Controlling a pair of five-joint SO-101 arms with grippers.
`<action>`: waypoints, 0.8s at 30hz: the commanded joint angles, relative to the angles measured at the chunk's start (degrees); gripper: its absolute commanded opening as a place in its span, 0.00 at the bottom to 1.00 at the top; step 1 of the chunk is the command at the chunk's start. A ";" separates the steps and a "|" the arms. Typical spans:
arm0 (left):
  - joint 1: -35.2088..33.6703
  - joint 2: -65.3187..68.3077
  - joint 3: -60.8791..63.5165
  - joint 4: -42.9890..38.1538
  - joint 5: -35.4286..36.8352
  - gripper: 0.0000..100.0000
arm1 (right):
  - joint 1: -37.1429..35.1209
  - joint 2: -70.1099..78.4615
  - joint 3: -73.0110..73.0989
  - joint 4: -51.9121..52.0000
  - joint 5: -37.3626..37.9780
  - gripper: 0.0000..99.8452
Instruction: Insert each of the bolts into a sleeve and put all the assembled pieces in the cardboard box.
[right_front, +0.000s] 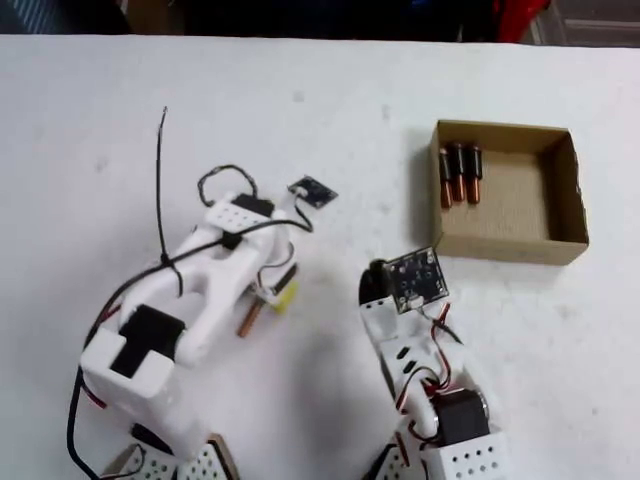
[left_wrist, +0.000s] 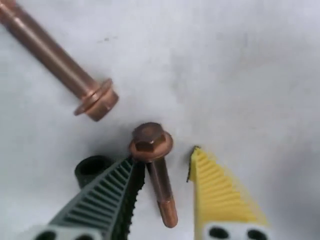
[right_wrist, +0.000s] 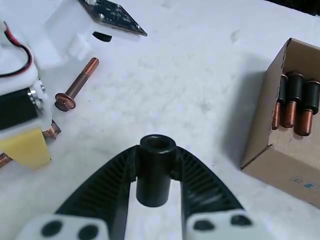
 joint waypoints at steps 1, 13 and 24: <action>0.22 1.19 -1.41 -3.60 0.88 0.03 | 0.66 -0.66 -0.44 -1.45 -0.26 0.02; 1.36 5.14 -1.41 -6.07 0.79 0.04 | 0.66 -0.66 -0.44 -1.45 -0.26 0.02; 1.45 1.45 -4.04 0.62 0.53 0.02 | 0.66 -0.66 -0.09 -3.03 -0.26 0.02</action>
